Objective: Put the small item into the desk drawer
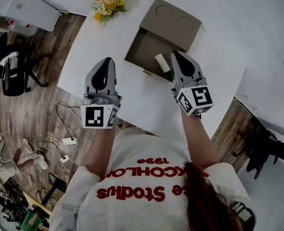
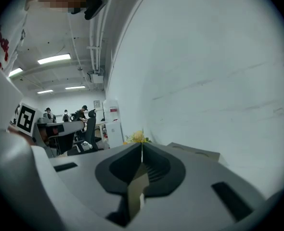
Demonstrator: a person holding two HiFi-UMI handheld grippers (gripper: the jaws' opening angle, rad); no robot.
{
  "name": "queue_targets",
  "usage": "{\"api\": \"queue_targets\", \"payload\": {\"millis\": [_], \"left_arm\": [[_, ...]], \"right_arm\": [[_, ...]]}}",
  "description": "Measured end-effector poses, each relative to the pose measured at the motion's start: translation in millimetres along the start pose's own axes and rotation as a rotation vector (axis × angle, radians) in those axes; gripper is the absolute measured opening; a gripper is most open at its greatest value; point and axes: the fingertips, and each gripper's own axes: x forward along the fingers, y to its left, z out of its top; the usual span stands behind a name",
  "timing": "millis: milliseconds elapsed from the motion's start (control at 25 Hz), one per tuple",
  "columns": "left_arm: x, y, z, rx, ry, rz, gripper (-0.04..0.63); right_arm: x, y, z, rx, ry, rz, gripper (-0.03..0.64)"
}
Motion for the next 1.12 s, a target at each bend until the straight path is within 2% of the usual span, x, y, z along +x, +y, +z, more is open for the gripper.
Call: {"api": "queue_targets", "payload": {"millis": [320,640,840,1120], "left_arm": [[3.8,-3.0,32.8,0.034,-0.062,-0.02,0.008],[-0.6,-11.3,50.6,0.051,-0.093,-0.048,0.008],[4.6,-18.2,55.6,0.055,-0.094,-0.085,0.008],[21.9,-64.1,61.0,0.033,-0.113,-0.216,0.008]], "right_arm": [[-16.6,9.6,50.5,-0.039,-0.127,0.004,0.009],[-38.6,13.8,74.8,-0.046,-0.195,-0.032,0.008],[-61.1,5.8,81.0,-0.041,-0.22,-0.096,0.008],[-110.7,-18.4,79.9,-0.03,-0.243,-0.231,0.008]]}}
